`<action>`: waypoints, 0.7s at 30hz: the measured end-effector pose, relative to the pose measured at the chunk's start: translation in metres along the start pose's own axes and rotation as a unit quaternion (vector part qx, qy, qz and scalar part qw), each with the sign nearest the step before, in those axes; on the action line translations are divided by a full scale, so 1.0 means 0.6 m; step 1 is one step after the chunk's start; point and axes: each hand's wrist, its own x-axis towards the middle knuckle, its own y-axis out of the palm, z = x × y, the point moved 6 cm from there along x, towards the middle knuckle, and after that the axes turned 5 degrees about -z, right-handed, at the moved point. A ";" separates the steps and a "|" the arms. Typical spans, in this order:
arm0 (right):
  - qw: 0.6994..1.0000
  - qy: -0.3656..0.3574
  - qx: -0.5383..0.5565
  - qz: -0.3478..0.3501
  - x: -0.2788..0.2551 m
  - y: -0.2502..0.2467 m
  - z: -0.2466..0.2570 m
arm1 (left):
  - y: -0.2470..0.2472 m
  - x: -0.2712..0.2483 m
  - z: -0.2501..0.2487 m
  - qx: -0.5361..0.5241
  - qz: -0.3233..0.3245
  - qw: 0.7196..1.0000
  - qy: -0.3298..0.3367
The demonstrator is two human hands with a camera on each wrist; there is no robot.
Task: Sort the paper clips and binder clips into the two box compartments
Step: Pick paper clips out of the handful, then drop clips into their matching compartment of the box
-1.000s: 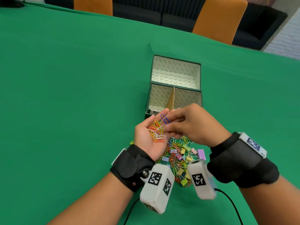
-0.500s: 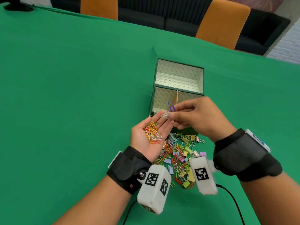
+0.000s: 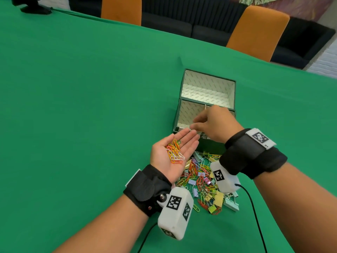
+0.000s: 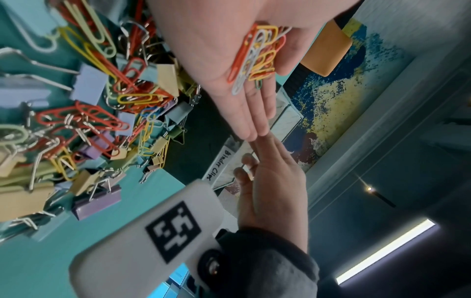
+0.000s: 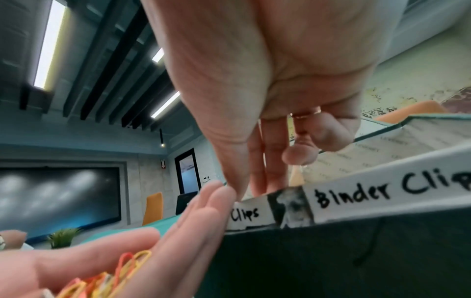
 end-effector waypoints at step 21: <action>0.996 -0.074 0.033 0.045 -0.104 0.031 0.081 | -0.008 0.006 0.001 0.001 -0.048 0.998 0.032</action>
